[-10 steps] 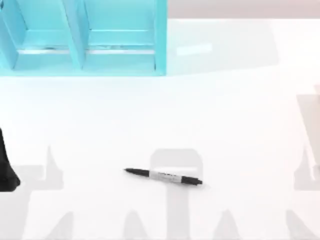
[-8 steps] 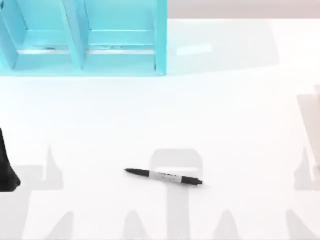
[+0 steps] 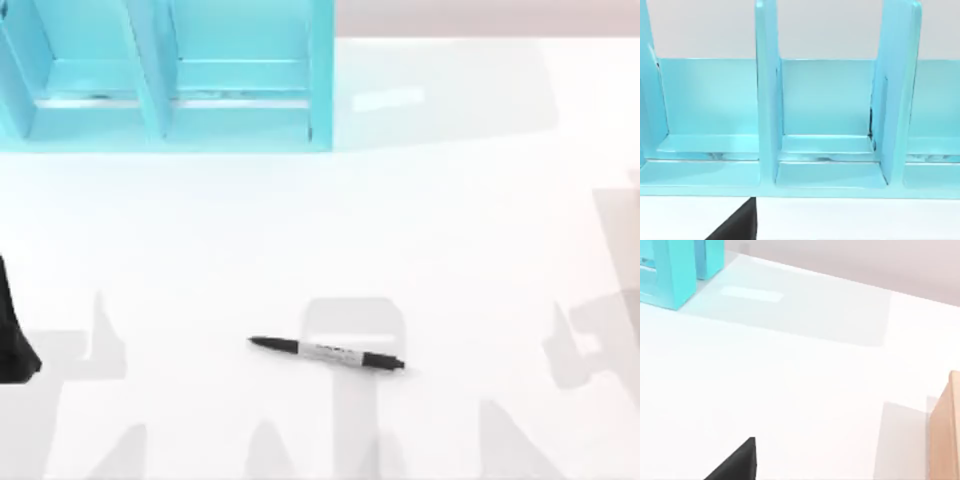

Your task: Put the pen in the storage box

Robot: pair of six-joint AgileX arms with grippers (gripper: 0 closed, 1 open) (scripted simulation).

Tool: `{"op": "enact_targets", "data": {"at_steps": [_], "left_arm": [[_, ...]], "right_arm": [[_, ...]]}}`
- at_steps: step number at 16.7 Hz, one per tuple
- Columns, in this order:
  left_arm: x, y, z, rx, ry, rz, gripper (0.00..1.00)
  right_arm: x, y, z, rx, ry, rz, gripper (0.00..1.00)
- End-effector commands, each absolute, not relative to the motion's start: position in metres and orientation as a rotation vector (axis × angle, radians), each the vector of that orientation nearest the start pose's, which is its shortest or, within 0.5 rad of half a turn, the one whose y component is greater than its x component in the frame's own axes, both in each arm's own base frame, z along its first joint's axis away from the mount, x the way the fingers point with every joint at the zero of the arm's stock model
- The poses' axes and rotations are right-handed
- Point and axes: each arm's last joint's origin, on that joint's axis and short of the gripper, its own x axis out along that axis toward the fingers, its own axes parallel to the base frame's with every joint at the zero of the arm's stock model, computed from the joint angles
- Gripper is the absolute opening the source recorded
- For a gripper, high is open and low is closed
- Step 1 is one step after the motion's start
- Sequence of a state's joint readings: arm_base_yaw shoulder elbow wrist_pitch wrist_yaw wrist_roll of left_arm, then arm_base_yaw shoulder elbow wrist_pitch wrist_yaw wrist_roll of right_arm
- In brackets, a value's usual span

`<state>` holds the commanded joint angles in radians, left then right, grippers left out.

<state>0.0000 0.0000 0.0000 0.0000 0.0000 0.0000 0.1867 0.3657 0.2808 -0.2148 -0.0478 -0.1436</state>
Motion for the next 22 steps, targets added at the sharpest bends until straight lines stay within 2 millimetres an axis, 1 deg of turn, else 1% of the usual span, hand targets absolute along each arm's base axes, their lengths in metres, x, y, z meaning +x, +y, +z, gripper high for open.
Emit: {"op": "enact_targets", "data": {"at_steps": [2,4,7,9,11,13,16,19,22], "left_arm": [[0.106,-0.001,0.16,0.0,0.0,0.0,1.0],[0.106,-0.001,0.16,0.0,0.0,0.0,1.0],[0.106,-0.001,0.16,0.0,0.0,0.0,1.0],[0.106,-0.001,0.16,0.0,0.0,0.0,1.0],[0.106,-0.001,0.16,0.0,0.0,0.0,1.0],[0.106,-0.001,0.16,0.0,0.0,0.0,1.0],[0.106,-0.001,0.16,0.0,0.0,0.0,1.0],[0.106,-0.001,0.16,0.0,0.0,0.0,1.0],[0.106,-0.001,0.16,0.0,0.0,0.0,1.0]], "right_arm": [[0.136,0.038,0.221,-0.245,0.42,0.367,1.0],[0.158,0.059,0.233,-0.339,0.574,0.489,1.0],[0.196,0.103,0.24,-0.496,0.809,0.672,1.0],[0.219,0.137,0.236,-0.602,0.949,0.782,1.0],[0.237,0.173,0.229,-0.703,1.068,0.875,1.0],[0.251,0.207,0.22,-0.794,1.161,0.946,1.0],[0.266,0.252,0.205,-0.909,1.266,1.015,1.0],[0.277,0.288,0.191,-0.994,1.329,1.043,1.0],[0.284,0.311,0.186,-1.045,1.346,1.043,1.0]]}}
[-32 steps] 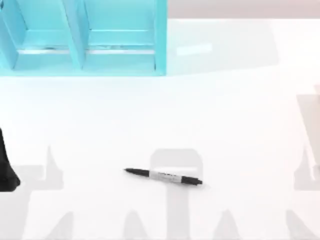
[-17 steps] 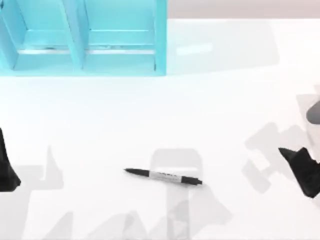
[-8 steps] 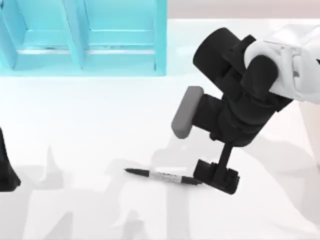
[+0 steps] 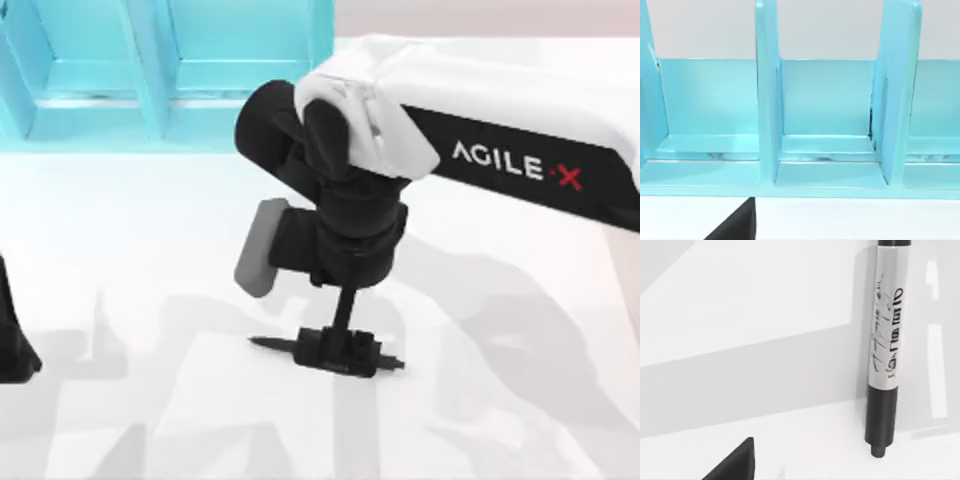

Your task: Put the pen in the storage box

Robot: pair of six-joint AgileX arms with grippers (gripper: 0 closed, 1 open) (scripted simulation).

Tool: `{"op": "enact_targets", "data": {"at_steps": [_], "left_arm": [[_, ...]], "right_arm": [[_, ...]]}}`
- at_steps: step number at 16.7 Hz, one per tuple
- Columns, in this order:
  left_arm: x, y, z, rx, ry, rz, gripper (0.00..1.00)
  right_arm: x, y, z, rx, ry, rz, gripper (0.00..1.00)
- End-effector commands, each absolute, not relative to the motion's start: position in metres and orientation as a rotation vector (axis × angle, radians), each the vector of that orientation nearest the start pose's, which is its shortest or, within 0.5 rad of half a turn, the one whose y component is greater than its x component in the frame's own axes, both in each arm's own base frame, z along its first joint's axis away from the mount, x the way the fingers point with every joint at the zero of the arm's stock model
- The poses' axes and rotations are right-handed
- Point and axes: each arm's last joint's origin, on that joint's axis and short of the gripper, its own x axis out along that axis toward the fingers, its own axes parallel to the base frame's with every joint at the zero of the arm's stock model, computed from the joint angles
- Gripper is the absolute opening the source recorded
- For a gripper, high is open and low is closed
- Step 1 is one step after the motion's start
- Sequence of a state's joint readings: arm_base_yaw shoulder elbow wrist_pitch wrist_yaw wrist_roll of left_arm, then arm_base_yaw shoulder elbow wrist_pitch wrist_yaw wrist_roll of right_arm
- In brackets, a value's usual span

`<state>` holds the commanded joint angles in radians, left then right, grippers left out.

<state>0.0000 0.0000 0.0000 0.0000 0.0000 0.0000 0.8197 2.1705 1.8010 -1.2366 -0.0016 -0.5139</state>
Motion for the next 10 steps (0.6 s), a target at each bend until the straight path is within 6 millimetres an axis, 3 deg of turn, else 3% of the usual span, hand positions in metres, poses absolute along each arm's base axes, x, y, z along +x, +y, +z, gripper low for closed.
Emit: {"op": "enact_targets", "data": {"at_steps": [4,10], "left_arm": [[0.106,-0.001,0.16,0.0,0.0,0.0,1.0],[0.106,-0.001,0.16,0.0,0.0,0.0,1.0]], "right_arm": [[0.29,0.326,0.187,-1.072,1.34,1.029,1.0],[0.292,0.325,0.188,-1.068,1.337,1.025,1.0]]}}
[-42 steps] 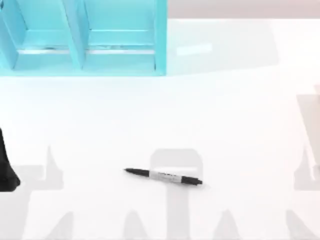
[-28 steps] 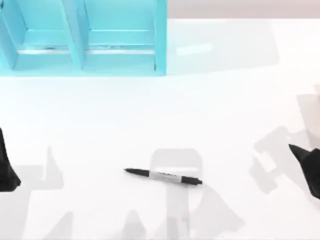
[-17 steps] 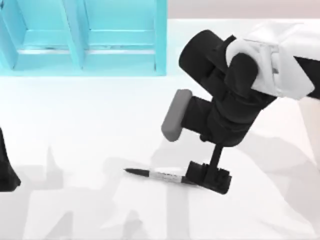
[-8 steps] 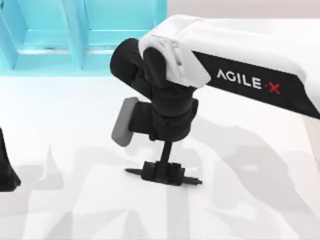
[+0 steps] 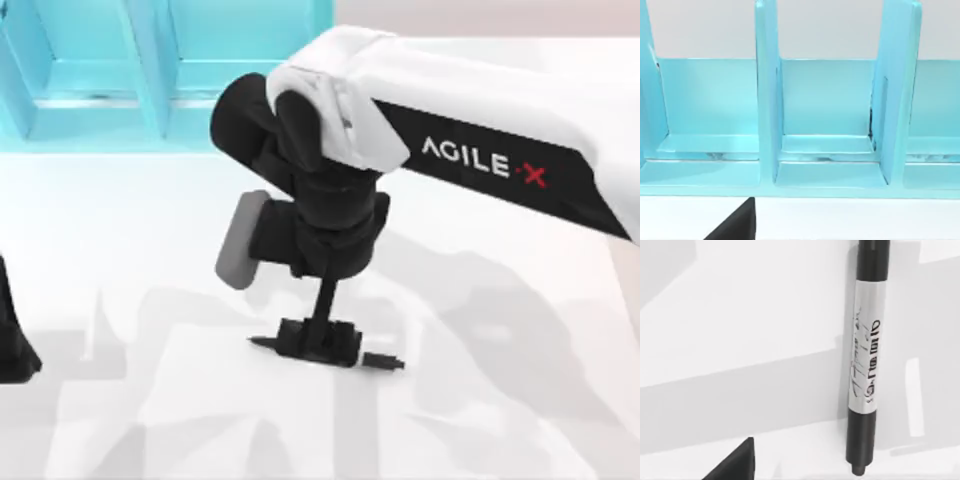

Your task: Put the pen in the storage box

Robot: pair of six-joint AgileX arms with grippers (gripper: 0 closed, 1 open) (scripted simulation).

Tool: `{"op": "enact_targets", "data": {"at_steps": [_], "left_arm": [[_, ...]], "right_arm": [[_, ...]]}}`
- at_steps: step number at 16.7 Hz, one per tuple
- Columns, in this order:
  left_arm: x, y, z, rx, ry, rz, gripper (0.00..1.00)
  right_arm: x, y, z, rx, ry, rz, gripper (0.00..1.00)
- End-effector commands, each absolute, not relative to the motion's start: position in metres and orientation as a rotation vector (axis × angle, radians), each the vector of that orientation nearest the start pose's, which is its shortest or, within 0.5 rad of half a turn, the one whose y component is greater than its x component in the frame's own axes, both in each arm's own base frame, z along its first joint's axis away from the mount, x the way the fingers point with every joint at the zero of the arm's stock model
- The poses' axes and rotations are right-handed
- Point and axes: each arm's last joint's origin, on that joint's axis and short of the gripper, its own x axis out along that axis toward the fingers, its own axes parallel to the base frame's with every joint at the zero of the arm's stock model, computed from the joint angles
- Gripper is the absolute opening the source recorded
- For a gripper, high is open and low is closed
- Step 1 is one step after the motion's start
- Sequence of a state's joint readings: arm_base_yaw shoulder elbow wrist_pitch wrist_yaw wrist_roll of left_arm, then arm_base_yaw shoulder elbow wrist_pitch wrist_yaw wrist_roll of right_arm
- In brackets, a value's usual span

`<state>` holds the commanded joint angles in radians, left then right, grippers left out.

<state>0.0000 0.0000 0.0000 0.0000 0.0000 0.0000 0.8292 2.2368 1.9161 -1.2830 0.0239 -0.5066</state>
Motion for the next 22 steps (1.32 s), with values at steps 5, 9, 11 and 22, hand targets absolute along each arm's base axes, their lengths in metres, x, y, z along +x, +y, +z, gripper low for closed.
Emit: {"op": "enact_targets", "data": {"at_steps": [5,9,11,22], "left_arm": [[0.106,-0.001,0.16,0.0,0.0,0.0,1.0],[0.106,-0.001,0.16,0.0,0.0,0.0,1.0],[0.106,-0.001,0.16,0.0,0.0,0.0,1.0],[0.106,-0.001,0.16,0.0,0.0,0.0,1.0]], "right_arm": [[0.293,0.327,0.153,-1.074,1.339,1.027,1.0],[0.292,0.325,0.103,-1.071,1.329,1.027,1.0],[0.29,0.323,0.089,-1.073,1.337,1.027,1.0],[0.29,0.323,0.087,-1.074,1.338,1.028,0.47]]}}
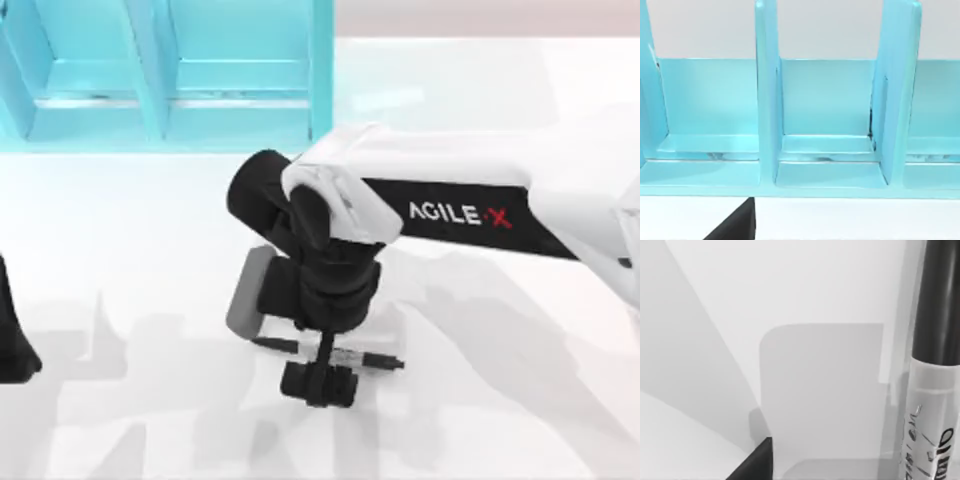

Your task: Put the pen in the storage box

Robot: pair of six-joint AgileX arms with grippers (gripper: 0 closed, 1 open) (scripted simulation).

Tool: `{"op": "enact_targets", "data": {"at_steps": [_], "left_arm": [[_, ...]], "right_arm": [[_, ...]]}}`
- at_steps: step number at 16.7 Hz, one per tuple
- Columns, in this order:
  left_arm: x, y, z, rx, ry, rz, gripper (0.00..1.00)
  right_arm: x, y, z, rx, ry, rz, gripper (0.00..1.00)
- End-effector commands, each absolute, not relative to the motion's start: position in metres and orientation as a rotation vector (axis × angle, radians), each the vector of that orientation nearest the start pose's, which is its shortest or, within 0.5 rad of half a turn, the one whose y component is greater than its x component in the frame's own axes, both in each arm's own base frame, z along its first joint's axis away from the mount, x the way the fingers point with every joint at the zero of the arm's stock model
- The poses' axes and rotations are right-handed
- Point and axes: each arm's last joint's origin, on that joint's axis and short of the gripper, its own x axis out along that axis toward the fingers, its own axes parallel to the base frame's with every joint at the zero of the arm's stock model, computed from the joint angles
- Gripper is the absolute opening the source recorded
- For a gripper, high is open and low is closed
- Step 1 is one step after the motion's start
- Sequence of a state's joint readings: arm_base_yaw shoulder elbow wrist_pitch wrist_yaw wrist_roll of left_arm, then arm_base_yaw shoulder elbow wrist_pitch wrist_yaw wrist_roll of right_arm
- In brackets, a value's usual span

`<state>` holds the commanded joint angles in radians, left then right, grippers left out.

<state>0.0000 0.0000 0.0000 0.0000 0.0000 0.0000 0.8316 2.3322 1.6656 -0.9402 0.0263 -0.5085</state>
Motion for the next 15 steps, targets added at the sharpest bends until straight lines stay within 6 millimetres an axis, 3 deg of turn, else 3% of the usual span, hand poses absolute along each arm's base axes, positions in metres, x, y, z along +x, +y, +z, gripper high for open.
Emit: {"op": "enact_targets", "data": {"at_steps": [6,14,15], "left_arm": [[0.106,-0.001,0.16,0.0,0.0,0.0,1.0],[0.106,-0.001,0.16,0.0,0.0,0.0,1.0],[0.106,-0.001,0.16,0.0,0.0,0.0,1.0]], "right_arm": [[0.29,0.323,0.087,-1.074,1.338,1.028,0.02],[0.29,0.323,0.087,-1.074,1.338,1.028,0.0],[0.287,0.323,0.115,-1.036,1.311,1.036,0.0]]}}
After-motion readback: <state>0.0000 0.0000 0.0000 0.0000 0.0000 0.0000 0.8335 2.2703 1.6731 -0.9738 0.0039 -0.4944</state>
